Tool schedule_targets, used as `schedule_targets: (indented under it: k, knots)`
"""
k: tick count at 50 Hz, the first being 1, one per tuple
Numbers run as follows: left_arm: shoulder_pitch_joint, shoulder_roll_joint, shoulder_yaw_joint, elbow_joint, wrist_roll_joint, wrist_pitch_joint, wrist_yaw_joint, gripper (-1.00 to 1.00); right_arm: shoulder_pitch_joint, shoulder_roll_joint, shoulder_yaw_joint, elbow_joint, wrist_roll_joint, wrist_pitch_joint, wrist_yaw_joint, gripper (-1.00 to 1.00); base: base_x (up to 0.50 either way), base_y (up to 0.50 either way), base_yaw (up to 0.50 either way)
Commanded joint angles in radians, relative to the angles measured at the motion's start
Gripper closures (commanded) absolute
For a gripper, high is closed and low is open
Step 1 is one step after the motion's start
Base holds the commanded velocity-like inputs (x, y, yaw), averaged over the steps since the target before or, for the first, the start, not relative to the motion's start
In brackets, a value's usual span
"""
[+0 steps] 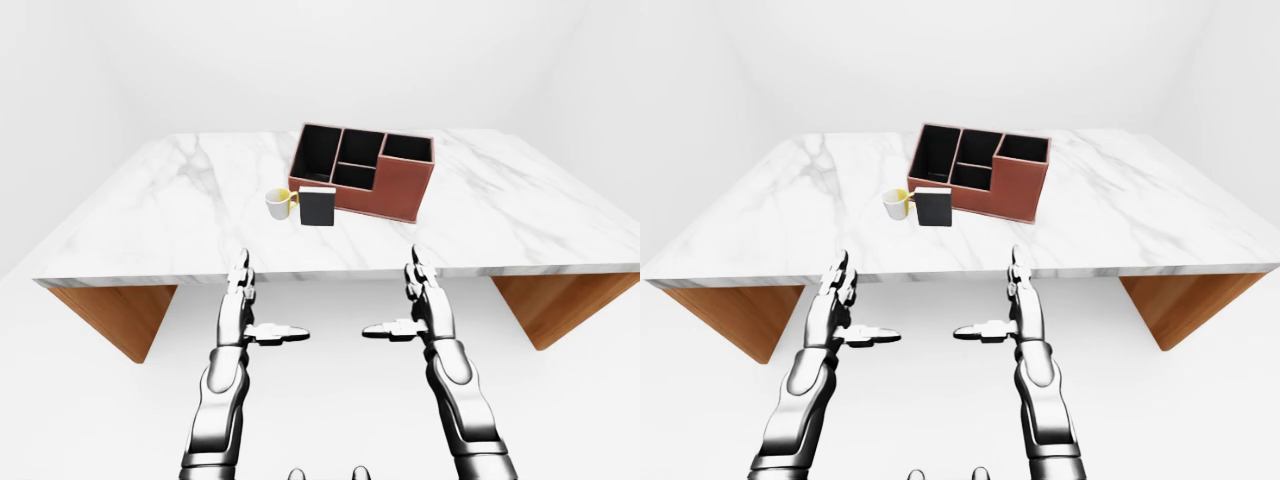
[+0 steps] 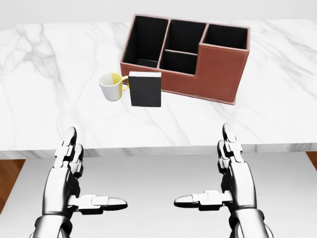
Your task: Pick up the book and place it in the caddy.
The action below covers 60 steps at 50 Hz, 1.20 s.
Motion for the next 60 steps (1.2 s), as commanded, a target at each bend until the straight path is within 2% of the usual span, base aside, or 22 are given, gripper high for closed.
schedule_targets:
  k: [1, 7, 12, 14, 16, 19, 40, 43, 49, 60]
  knots:
    - [-0.003, 0.016, 0.030, -0.007, -0.008, 0.001, -0.028, -1.00, 0.001, -0.010, -0.017, -0.013, 0.007, 0.001, 0.026, -1.00, 0.00, 0.00, 0.00]
    - [-0.010, 0.017, 0.035, -0.005, -0.014, 0.013, -0.035, -1.00, -0.018, -0.015, -0.017, 0.010, -0.012, -0.004, 0.036, -1.00, 0.00, 0.00, 0.00]
    - [-0.022, 0.024, 0.039, -0.029, -0.006, 0.045, -0.040, -1.00, -0.026, -0.018, -0.016, -0.007, -0.029, 0.014, 0.041, -1.00, 0.00, 0.00, 0.00]
    - [-0.031, 0.030, 0.044, -0.050, -0.007, 0.073, -0.049, -1.00, -0.033, -0.023, -0.016, -0.027, -0.042, 0.035, 0.044, -1.00, 0.00, 0.00, 0.00]
    - [-0.046, 0.038, 0.052, -0.065, -0.005, 0.088, -0.056, -1.00, -0.041, -0.027, -0.016, -0.049, -0.054, 0.058, 0.050, -1.00, 0.00, 0.00, 0.00]
    - [-0.061, 0.045, 0.061, -0.096, -0.018, 0.088, -0.079, -1.00, -0.052, -0.031, -0.021, -0.078, -0.064, 0.088, 0.059, -1.00, 0.00, 0.00, 0.00]
    - [-0.207, 0.116, 0.110, -0.160, 0.026, 0.088, -0.160, -1.00, -0.166, -0.071, -0.043, -0.223, -0.157, 0.088, 0.127, -1.00, 0.00, 0.00, 0.00]
    - [-0.220, 0.120, 0.114, -0.205, 0.002, 0.088, -0.201, -1.00, -0.176, -0.077, -0.038, -0.240, -0.182, 0.088, 0.150, -1.00, 0.00, 0.00, 0.00]
    - [-0.264, 0.141, 0.139, -0.214, -0.009, 0.088, -0.205, -1.00, -0.218, -0.088, -0.055, -0.254, -0.201, 0.088, 0.166, -1.00, 0.00, 0.00, 0.00]
    - [-0.290, 0.167, 0.161, -0.282, -0.023, 0.088, -0.202, -1.00, -0.255, -0.113, -0.078, -0.330, -0.225, 0.088, 0.207, -1.00, 0.00, 0.00, 0.00]
